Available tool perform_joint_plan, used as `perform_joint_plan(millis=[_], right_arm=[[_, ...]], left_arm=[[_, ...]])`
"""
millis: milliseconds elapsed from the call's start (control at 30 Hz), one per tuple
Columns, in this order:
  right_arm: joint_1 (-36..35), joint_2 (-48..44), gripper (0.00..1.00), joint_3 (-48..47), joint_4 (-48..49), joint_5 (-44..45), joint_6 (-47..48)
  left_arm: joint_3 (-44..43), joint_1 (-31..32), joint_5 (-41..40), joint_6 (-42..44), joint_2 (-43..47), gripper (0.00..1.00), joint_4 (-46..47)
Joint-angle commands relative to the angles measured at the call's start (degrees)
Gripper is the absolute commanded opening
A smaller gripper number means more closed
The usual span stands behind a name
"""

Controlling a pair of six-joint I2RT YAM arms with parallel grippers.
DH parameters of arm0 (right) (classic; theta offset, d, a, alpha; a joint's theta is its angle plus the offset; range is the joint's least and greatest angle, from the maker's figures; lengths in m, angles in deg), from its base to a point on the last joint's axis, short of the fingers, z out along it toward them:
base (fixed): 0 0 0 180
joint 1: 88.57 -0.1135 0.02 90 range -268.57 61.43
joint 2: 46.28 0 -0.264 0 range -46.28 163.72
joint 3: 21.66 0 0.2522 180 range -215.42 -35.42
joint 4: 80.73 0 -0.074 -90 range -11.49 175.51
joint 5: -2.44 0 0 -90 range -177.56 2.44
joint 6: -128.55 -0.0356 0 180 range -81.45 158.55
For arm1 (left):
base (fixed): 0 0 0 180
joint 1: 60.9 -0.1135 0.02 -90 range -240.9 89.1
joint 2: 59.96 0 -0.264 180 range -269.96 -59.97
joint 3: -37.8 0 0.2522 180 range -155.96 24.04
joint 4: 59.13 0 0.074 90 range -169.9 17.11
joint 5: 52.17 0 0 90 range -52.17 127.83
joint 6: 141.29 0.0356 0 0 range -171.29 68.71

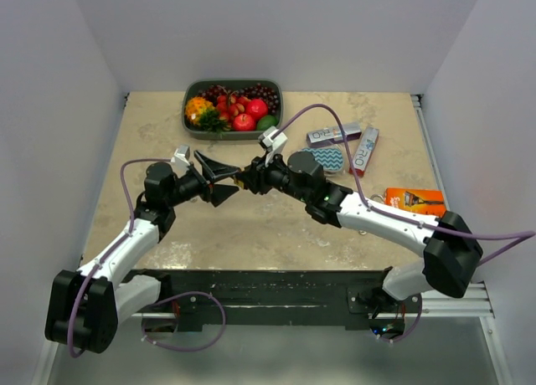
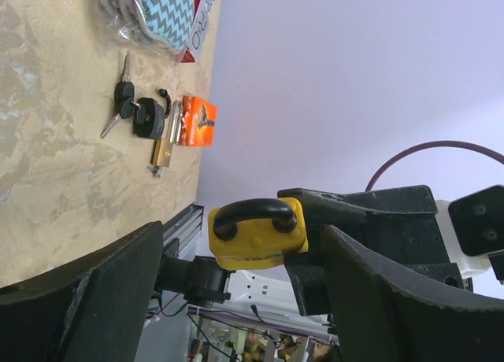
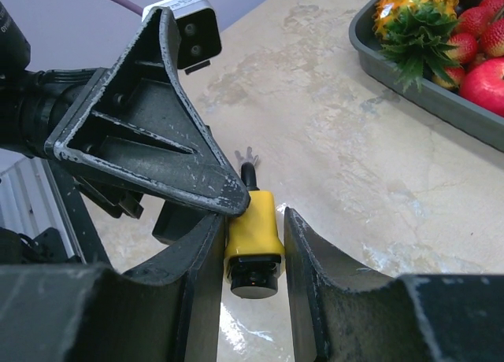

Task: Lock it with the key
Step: Place the lock at the center of the board.

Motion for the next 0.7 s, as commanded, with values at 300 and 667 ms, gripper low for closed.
perform_joint_plan(millis=[300, 667], right_arm=[[-2.7, 1.4, 0.00, -4.2, 8.7, 2.1, 0.7], [-2.9, -0.8, 0.51, -4.6, 4.9, -0.6, 1.7]], left_arm=[[-2.6, 1.4, 0.9, -2.3, 0.3, 0.46, 3.1], [-3.8, -0.5, 0.2, 10.1, 3.1, 0.00, -5.1]])
